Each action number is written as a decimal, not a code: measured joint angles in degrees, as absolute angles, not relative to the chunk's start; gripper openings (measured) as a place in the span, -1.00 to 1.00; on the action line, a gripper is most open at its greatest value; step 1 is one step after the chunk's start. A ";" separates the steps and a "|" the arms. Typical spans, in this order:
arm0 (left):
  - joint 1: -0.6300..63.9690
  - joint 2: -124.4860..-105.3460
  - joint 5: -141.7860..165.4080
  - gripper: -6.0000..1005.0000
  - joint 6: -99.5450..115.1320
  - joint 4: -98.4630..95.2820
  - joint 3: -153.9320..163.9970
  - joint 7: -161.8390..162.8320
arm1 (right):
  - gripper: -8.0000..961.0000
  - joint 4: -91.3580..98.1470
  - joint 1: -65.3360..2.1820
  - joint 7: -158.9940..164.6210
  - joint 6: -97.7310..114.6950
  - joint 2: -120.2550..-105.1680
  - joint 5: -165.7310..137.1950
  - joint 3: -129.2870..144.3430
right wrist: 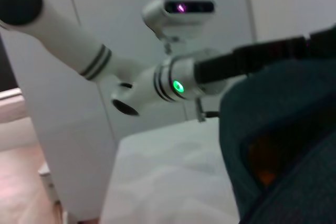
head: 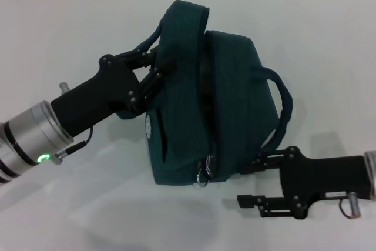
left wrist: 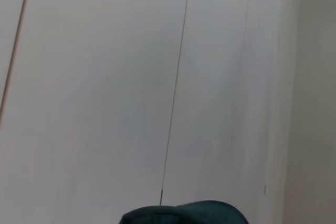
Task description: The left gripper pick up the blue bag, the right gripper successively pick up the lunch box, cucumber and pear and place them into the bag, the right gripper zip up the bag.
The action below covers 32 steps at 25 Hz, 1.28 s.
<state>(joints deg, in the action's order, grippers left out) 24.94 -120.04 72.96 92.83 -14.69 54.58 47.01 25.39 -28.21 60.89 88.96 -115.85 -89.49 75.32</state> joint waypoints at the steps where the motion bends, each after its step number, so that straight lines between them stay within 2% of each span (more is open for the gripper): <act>1: 25.01 -120.07 72.88 -0.42 92.86 -14.60 54.60 46.99 | 0.20 25.38 -28.25 60.79 88.16 -116.04 -89.36 75.71; 13: 25.07 -120.23 72.59 -0.40 93.16 -14.41 54.76 46.94 | 0.20 25.81 -28.52 60.70 84.48 -115.99 -83.33 83.64; 23: 24.73 -120.15 72.58 -0.37 93.21 -14.41 54.52 46.99 | 0.18 27.81 -22.81 51.34 98.31 -115.39 -80.45 70.77; 25: 24.72 -120.10 72.58 -0.37 93.25 -14.41 54.51 47.17 | 0.17 27.68 -22.10 50.85 101.39 -114.94 -80.49 69.28; 29: 24.64 -120.07 72.59 -0.36 93.26 -14.41 54.61 47.13 | 0.15 27.47 -21.92 52.45 105.52 -113.04 -82.45 69.04; 32: 24.66 -120.05 72.60 -0.35 93.26 -14.41 54.64 47.06 | 0.15 27.32 -22.86 54.94 105.83 -112.73 -86.51 69.09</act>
<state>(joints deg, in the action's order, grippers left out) 24.66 -120.05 72.60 93.26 -14.41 54.64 47.06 27.32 -22.86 54.94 105.83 -112.73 -86.51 69.09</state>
